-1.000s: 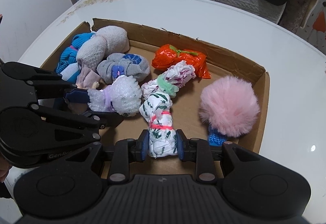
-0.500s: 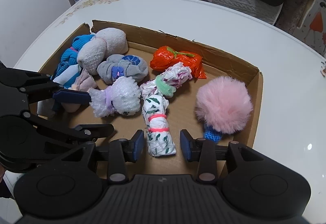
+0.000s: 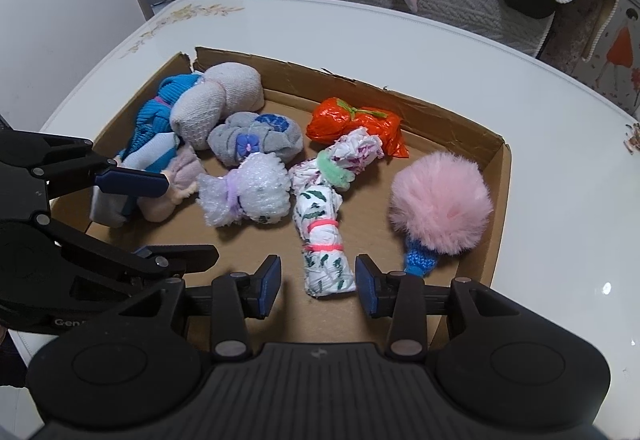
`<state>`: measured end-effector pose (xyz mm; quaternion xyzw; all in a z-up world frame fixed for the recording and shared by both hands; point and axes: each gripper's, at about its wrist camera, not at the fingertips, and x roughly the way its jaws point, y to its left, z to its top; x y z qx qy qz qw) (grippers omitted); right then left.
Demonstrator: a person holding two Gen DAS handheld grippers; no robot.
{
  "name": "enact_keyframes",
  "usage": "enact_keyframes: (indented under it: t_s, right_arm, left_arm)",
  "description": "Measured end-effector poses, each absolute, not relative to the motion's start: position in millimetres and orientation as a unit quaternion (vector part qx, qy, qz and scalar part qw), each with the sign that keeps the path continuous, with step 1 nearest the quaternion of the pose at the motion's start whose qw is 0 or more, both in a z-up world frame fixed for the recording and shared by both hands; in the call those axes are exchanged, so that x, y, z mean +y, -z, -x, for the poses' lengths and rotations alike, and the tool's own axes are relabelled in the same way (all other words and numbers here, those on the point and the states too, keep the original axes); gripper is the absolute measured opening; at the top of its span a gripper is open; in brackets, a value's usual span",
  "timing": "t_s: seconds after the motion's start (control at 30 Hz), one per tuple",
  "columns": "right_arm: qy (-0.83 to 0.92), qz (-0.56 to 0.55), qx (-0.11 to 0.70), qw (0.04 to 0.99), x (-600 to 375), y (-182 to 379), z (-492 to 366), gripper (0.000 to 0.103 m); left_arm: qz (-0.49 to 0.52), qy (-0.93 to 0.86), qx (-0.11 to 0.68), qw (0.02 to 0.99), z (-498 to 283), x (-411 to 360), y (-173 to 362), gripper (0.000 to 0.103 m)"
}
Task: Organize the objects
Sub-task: 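Carry both bundles into the tray, lower them and open both grippers, then move both grippers back toward the remaining bundles beside the tray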
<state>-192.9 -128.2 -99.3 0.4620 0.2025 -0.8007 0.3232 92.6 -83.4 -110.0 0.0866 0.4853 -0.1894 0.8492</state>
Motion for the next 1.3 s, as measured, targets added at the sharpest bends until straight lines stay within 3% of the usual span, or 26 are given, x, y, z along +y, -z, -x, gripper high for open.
enact_keyframes:
  t_s: [0.4, 0.77, 1.13, 1.3]
  right_arm:
    - [0.821, -0.447, 0.169, 0.312, -80, 68, 129, 0.051]
    - [0.827, -0.462, 0.159, 0.280, -46, 63, 83, 0.056]
    - [0.831, -0.463, 0.172, 0.256, -39, 46, 58, 0.064]
    - [0.820, -0.475, 0.196, 0.253, -54, 46, 51, 0.063]
  left_arm:
    - [-0.139, 0.188, 0.480, 0.846, -42, -59, 72, 0.084]
    - [-0.179, 0.221, 0.514, 0.809, 10, -60, 77, 0.085]
    - [-0.190, 0.228, 0.531, 0.794, 13, -58, 78, 0.089]
    - [-0.183, 0.218, 0.531, 0.798, 10, -47, 83, 0.089]
